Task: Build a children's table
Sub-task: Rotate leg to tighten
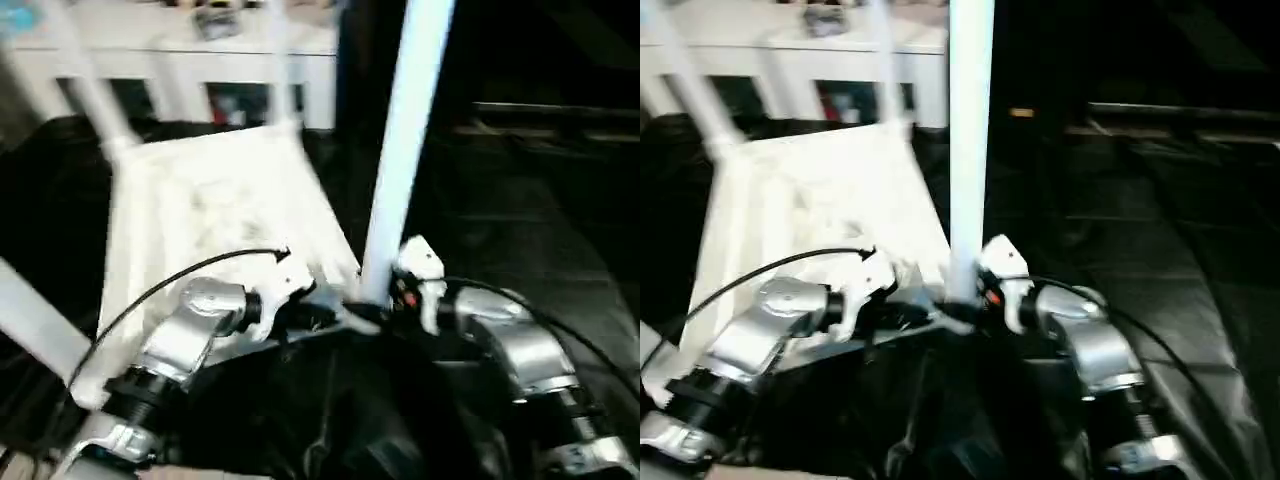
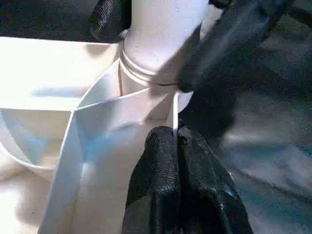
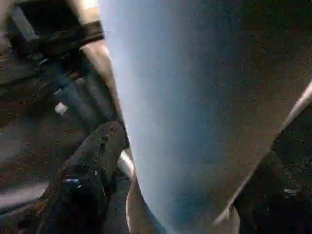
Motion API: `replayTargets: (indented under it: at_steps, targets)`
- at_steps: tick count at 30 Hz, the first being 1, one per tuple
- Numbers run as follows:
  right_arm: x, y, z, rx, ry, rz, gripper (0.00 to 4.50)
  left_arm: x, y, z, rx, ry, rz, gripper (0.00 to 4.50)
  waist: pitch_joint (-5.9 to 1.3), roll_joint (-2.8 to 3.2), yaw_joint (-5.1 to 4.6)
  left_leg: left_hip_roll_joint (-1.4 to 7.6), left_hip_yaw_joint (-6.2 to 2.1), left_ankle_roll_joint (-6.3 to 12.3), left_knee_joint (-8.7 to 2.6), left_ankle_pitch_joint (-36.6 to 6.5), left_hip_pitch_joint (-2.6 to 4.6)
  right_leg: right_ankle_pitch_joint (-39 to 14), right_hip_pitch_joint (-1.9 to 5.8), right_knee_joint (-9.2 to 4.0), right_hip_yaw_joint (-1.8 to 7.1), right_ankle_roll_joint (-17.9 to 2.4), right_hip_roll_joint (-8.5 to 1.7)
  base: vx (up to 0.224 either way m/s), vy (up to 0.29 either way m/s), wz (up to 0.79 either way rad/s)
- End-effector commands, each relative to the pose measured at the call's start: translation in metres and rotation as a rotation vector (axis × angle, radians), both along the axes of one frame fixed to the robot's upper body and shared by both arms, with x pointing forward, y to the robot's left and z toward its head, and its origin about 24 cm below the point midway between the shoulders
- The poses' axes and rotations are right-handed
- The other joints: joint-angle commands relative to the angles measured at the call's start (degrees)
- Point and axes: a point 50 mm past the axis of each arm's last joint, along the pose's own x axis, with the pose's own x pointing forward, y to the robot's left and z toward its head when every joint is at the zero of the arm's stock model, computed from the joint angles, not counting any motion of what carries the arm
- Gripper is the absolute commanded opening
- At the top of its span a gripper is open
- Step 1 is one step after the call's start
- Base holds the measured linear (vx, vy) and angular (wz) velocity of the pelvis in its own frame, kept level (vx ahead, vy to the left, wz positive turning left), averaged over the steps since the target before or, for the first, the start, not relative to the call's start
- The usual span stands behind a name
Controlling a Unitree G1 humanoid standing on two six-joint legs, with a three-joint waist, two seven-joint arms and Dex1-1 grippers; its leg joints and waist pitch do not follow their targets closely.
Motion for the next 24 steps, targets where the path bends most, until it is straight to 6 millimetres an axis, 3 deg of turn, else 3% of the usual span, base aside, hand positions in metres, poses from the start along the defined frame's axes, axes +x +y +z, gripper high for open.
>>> replayTargets:
  at_steps: [1,3,4,8,16,20,21,24]
  targets:
    - [-0.018,0.014,-0.016,-0.007,0.104,0.154,2.82,-0.001,-0.014,0.02,-0.077,-0.072,-0.091,0.0,-3.77,-0.08,0.29,4.07,-1.42,4.07,-4.31,-11.8,0.8,-12.6,2.55,-3.63,4.11,-13.2,-4.29,0.0,0.0,0.0]
    - [-0.021,0.013,-0.016,-0.013,0.112,0.19,2.82,-0.001,-0.013,0.02,-0.078,-0.064,-0.105,0.0,-3.69,-0.06,0.63,4.1,-1.29,3.39,-4.4,-12.5,1.13,-13.7,2.34,-3.77,4.22,-13.2,-4.26,0.0,0.0,0.0]
    - [-0.022,0.013,-0.016,-0.015,0.116,0.2,2.57,-0.001,-0.013,0.02,-0.077,-0.06,-0.111,0.0,-3.71,-0.06,0.66,4.13,-1.3,3.11,-4.44,-12.3,1.01,-13.8,2.43,-3.68,4.3,-13.2,-4.3,0.0,0.0,0.0]
    - [-0.026,0.012,-0.016,-0.026,0.134,0.262,2.27,-0.003,-0.01,0.02,-0.069,-0.045,-0.143,0.0,-3.81,-0.16,0.82,4.07,-1.33,3.14,-4.41,-11.5,0.76,-13.4,2.63,-3.52,4.35,-12.9,-4.38,0.0,0.0,0.0]
    - [-0.029,0.011,-0.017,-0.031,0.133,0.282,2.05,-0.001,-0.006,0.019,-0.051,-0.041,-0.139,0.0,-3.84,-0.21,1.05,4.01,-1.3,3.39,-4.34,-10.9,0.64,-13.9,2.65,-3.56,4.32,-12.7,-4.39,0.0,0.0,0.0]
    - [-0.02,0.018,-0.021,0.013,0.099,0.103,2.0,0.008,-0.011,0.02,-0.057,-0.086,-0.009,0.0,-3.65,-0.23,1.04,4.08,-1.3,2.62,-4.44,-11.9,0.79,-15.5,2.36,-3.85,4.4,-12.4,-4.44,0.0,0.0,0.0]
    - [-0.014,0.022,-0.022,0.036,0.076,0.003,2.0,0.011,-0.015,0.021,-0.061,-0.1,0.038,0.0,-3.53,-0.4,0.87,3.92,-1.39,1.92,-4.5,-13.4,0.72,-18.2,2.44,-4.09,4.27,-11.8,-4.49,0.0,0.0,0.0]
    - [-0.012,0.028,-0.024,0.051,0.064,-0.07,1.98,0.012,-0.018,0.022,-0.061,-0.111,0.084,0.0,-3.36,-0.53,0.09,3.79,-1.69,0.84,-4.64,-15.6,0.59,-23.4,2.41,-4.54,4.11,-9.8,-4.51,0.0,0.0,0.0]
